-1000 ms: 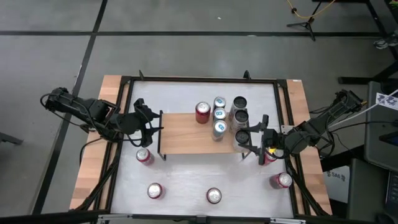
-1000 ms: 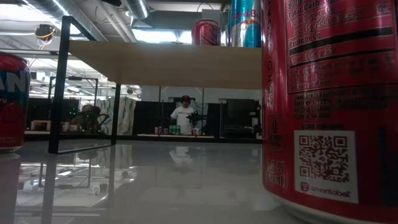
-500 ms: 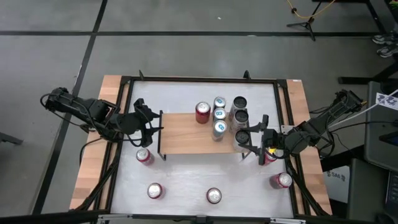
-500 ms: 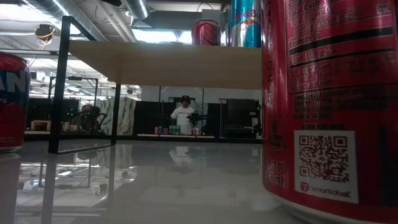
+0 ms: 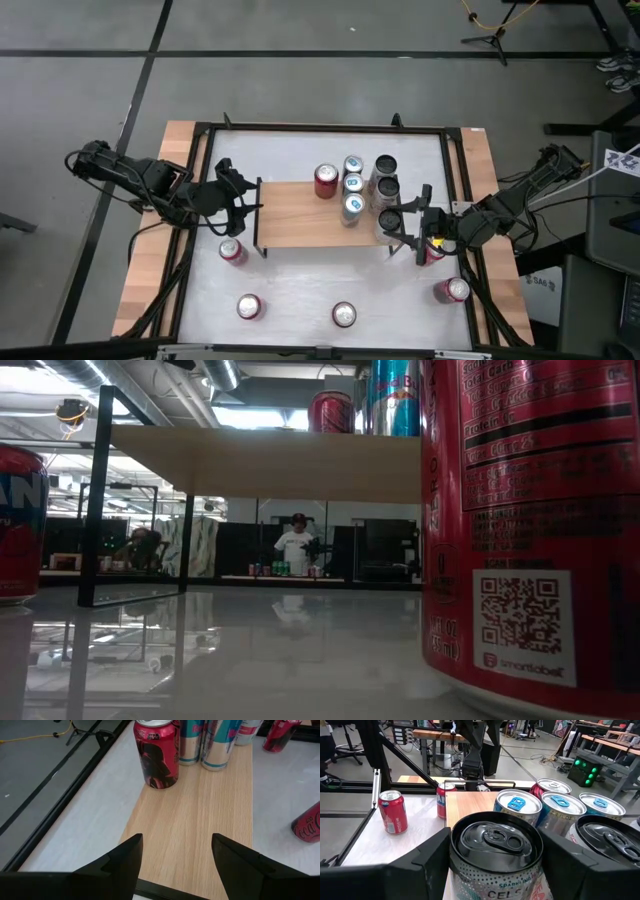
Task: Place canned beverage on shelf
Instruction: Put the white-pink soda can on the shelf aligned with the other white-pink soda cans
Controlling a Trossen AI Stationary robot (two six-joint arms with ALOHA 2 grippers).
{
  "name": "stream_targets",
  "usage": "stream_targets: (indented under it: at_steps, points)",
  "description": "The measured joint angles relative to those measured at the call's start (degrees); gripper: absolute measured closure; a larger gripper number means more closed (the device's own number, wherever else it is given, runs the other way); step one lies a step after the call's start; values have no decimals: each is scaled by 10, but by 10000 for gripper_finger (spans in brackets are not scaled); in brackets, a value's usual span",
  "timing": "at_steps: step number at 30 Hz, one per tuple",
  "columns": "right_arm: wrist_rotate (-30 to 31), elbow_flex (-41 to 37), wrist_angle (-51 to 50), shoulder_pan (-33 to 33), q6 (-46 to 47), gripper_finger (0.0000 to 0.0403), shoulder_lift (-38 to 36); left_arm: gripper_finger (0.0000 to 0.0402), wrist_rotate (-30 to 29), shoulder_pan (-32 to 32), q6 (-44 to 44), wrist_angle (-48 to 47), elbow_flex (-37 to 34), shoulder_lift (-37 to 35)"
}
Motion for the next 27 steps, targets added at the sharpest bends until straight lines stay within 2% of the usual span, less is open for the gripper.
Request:
stream_targets:
  at_steps: [7, 18, 27]
  points:
    - [10, 0, -2, 0, 0, 148, 0, 172, 0, 0, 0, 0, 0, 0]
    - [13, 0, -1, 0, -1, 61, 0, 172, 0, 0, 0, 0, 0, 0]
    - [13, 0, 4, 0, -1, 50, 0, 172, 0, 0, 0, 0, 0, 0]
